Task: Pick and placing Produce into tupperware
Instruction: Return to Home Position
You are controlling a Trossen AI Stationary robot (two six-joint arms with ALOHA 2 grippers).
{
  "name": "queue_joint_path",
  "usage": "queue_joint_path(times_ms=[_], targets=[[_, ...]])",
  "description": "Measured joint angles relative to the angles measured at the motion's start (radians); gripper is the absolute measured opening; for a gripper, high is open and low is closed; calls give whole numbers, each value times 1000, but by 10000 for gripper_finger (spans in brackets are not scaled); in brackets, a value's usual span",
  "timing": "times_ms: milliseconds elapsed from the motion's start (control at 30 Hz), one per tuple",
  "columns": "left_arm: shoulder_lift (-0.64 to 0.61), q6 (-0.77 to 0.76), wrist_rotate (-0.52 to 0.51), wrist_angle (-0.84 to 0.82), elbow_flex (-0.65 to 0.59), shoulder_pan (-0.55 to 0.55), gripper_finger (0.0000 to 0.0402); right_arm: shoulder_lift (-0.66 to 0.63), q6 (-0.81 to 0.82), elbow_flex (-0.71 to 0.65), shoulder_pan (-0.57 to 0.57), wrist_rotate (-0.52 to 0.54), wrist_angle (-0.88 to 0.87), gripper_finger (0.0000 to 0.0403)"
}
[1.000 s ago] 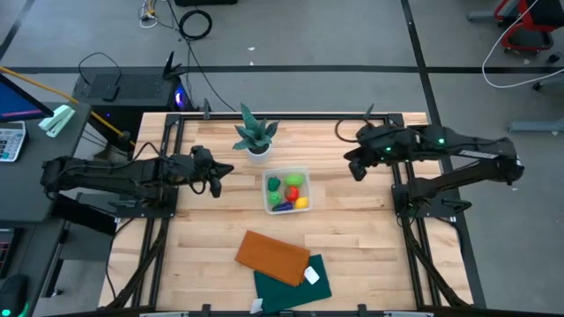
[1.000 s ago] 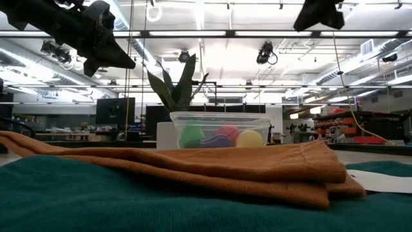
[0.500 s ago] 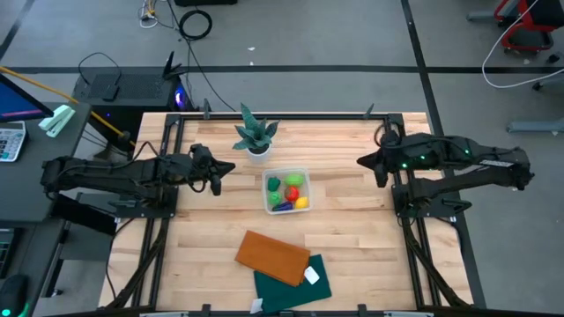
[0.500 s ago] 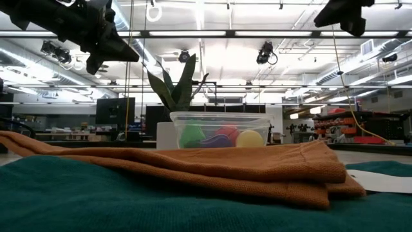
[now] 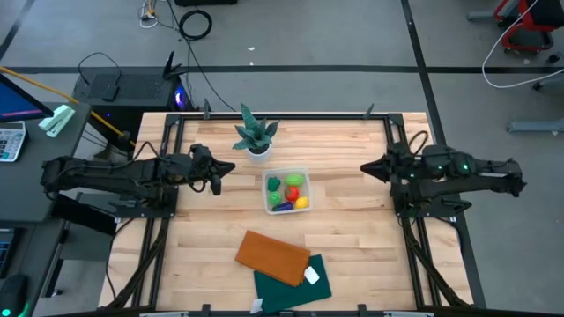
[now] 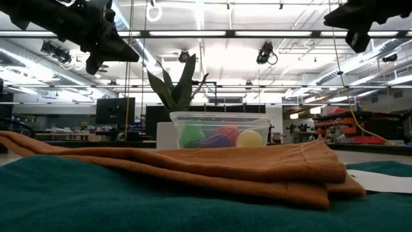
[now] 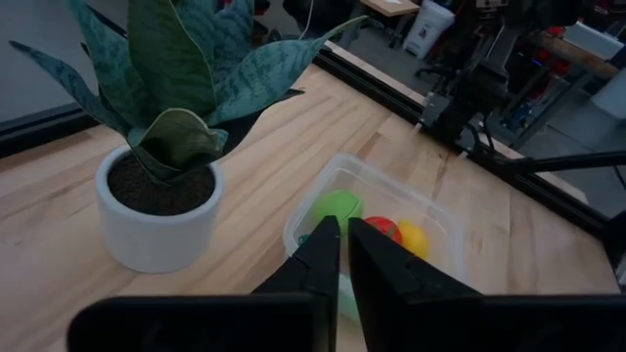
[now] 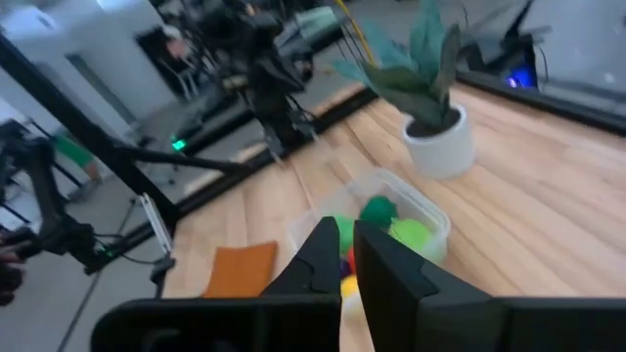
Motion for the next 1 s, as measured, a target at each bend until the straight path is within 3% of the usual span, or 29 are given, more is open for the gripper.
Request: queue_joint_path(times_ms=[400,667,1000], targets=[[0,-45,-11,-4,0,0,30,-258,-98,-92,-1,13,38,0],[0,-72,-11,-12,0,0,35,-330,-126,-170,-1,8,81,0],[0,-173,-12,-54,0,0,41,-332,-98,-386,-1,-43,439,0]])
